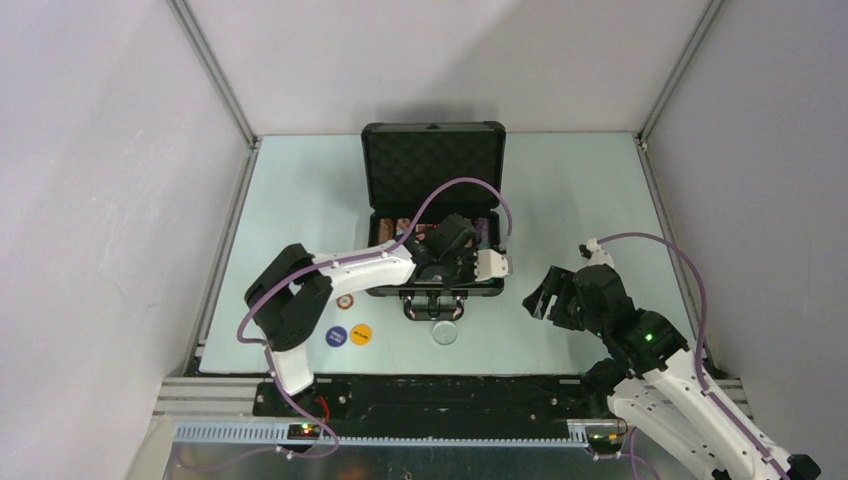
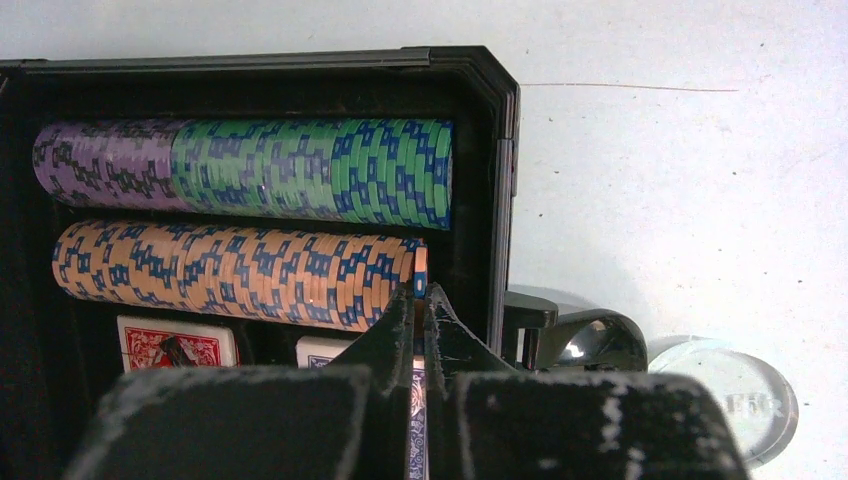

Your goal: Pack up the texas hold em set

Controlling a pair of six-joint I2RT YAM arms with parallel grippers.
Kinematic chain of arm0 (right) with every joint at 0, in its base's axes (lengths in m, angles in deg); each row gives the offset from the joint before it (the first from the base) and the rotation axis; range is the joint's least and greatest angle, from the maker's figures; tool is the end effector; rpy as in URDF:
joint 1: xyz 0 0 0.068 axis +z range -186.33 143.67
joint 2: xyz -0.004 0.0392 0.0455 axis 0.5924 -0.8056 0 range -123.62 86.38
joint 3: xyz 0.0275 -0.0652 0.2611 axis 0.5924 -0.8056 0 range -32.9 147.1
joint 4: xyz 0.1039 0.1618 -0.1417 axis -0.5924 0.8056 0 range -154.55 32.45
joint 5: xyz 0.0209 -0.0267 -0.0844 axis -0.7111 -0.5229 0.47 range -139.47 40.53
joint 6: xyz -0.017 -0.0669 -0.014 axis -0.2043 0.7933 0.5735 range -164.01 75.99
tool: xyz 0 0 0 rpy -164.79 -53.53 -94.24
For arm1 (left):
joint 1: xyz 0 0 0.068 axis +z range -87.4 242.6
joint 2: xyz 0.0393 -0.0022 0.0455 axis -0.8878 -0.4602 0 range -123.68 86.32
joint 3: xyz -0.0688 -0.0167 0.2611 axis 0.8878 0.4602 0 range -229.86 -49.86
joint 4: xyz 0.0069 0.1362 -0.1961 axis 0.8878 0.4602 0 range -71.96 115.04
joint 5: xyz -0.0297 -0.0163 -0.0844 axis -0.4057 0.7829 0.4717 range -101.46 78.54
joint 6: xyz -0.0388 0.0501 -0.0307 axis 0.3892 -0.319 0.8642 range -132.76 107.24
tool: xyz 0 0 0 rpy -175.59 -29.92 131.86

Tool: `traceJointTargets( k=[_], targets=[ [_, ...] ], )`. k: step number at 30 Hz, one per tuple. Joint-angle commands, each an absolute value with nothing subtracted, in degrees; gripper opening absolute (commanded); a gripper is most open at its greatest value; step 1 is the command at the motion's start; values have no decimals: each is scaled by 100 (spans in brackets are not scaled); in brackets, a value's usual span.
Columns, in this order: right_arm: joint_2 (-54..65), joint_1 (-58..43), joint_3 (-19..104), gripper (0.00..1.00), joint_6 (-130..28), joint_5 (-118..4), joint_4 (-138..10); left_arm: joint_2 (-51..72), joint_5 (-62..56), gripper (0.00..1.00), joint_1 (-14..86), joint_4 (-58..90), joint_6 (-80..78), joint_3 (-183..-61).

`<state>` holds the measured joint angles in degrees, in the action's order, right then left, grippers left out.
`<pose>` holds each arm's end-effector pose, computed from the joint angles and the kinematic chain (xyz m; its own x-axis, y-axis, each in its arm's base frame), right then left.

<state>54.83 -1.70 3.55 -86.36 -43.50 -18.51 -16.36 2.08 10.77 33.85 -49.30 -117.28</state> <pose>0.0946 0.0580 0.2427 -0.7373 0.3050 -0.6028 -0.0053 0.8896 0.4567 0.2206 -0.3023 0.1891 0.1229 0.7803 -0.6132 0.9734 0.0257 0.2278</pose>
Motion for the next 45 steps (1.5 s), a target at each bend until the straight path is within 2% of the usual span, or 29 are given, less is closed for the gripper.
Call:
traceJointTargets(
  k=[1,6,11,18,45],
  targets=[
    [5448,-194,366,71,-8526,-4428,-1907,-1709,-41,0,1085,3338,-5135,-11967],
    [5471,-196,313,71,-8539,-4467,-1947,-1714,-187,4,1088,3336,-5185,-11969],
    [5470,-194,297,71,-8538,-4488,-1972,-1735,-259,14,1086,3333,-5170,-11978],
    [5474,-194,296,71,-8517,-4503,-1976,-1693,-279,22,1088,3333,-5162,-11954],
    [5461,-184,252,71,-8511,-4521,-2008,-1444,174,27,1077,3342,-4983,-11952]
  ],
)
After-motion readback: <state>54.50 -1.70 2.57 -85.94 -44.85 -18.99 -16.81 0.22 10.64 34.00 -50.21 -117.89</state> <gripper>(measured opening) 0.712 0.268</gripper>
